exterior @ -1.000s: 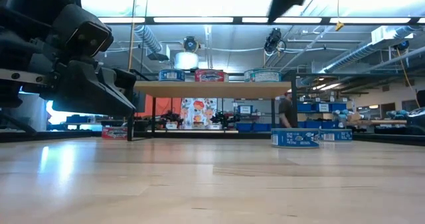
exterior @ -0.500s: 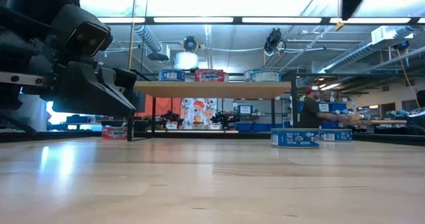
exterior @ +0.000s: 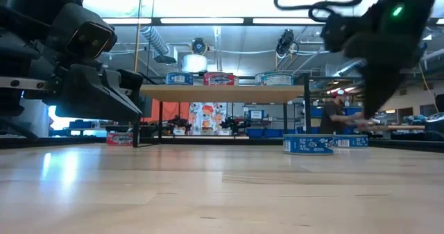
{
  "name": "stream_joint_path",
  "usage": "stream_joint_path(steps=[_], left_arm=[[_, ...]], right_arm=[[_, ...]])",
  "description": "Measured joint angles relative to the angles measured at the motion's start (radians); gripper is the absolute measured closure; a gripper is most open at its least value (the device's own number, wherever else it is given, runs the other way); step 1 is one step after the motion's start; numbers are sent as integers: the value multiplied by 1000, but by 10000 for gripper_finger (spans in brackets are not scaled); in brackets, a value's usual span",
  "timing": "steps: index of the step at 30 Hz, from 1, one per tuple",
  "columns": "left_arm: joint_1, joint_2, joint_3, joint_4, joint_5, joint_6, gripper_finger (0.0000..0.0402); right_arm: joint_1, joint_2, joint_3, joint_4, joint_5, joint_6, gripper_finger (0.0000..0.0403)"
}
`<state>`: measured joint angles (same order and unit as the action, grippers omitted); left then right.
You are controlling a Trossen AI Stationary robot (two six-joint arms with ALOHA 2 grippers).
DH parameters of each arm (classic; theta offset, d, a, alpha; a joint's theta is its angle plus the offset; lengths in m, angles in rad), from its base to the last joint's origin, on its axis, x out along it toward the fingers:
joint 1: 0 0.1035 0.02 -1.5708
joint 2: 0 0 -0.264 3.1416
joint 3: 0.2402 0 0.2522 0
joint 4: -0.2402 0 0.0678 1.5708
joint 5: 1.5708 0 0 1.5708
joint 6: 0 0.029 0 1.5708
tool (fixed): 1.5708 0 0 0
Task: Stack canned seafood by type on shelf
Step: Put the blue tuna can on the shelf aligned with the other blue tuna cans
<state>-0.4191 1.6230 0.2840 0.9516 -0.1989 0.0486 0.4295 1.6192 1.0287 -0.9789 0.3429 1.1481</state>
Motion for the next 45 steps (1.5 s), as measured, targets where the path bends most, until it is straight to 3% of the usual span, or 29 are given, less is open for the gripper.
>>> stream_joint_path(steps=[5,10,14,19,31,35,40,45], left_arm=[[0,0,0,1,0,0,394],[0,0,0,1,-21,71,394],[0,0,0,0,-45,62,394],[-1,0,0,-2,-45,27,394],[-1,0,0,-2,-45,-7,394],[-1,0,0,-1,-45,-8,394],[-1,0,1,-1,-45,-44,394],[-1,0,1,-1,-45,-54,394]], right_arm=[[-86,0,-67,107,187,-32,401],[-186,-1,-120,344,239,-247,400],[-261,-1,-179,559,183,-375,399],[-301,-1,-226,660,122,-413,399],[-241,-2,-231,877,-169,-507,399],[-183,-2,-181,837,-152,-528,399],[-144,-2,-105,549,22,-485,398],[-149,-2,-95,325,210,-339,398]])
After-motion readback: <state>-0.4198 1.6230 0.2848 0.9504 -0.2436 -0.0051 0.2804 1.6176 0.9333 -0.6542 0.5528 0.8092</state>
